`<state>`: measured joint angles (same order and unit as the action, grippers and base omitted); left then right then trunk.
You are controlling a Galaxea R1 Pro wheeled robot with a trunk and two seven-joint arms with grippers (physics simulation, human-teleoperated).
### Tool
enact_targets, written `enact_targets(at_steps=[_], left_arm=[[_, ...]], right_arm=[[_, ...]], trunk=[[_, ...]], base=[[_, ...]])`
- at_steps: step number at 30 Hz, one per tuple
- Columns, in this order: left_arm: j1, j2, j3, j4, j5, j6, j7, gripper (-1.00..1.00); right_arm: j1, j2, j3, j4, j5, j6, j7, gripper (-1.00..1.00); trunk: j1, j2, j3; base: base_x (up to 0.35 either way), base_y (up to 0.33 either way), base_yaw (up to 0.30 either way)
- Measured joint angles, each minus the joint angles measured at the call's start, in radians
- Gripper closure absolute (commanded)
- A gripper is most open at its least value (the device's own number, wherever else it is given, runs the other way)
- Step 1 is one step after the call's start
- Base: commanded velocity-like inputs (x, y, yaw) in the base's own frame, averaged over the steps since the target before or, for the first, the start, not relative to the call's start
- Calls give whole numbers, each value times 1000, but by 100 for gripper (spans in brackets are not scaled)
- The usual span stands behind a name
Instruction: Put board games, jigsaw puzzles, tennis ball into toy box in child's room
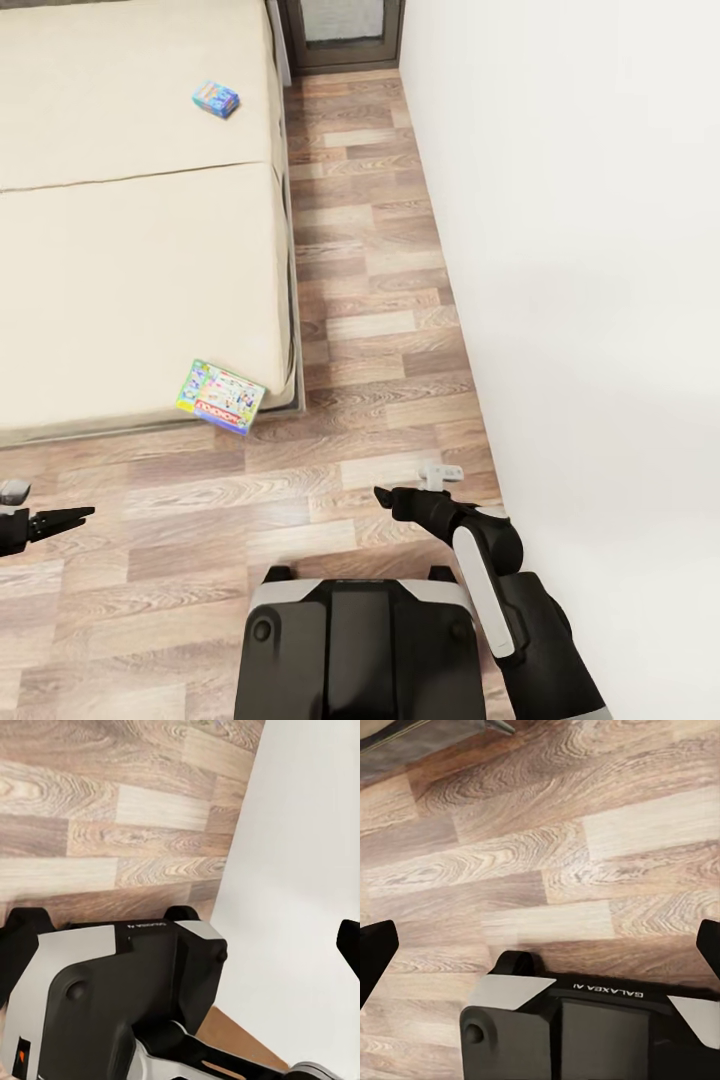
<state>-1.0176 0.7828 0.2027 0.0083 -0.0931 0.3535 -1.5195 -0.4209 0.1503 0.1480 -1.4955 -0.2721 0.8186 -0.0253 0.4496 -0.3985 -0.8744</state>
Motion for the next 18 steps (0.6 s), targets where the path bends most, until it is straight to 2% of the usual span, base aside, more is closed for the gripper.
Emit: enact_targets(at_steps=[18], left_arm=[[0,-4,0,0,0,1,7,-100]], right_arm=[[0,5,5,0,1,-16,-1,-100]], trunk=[[0,0,29]], base=[[-19,0,0]])
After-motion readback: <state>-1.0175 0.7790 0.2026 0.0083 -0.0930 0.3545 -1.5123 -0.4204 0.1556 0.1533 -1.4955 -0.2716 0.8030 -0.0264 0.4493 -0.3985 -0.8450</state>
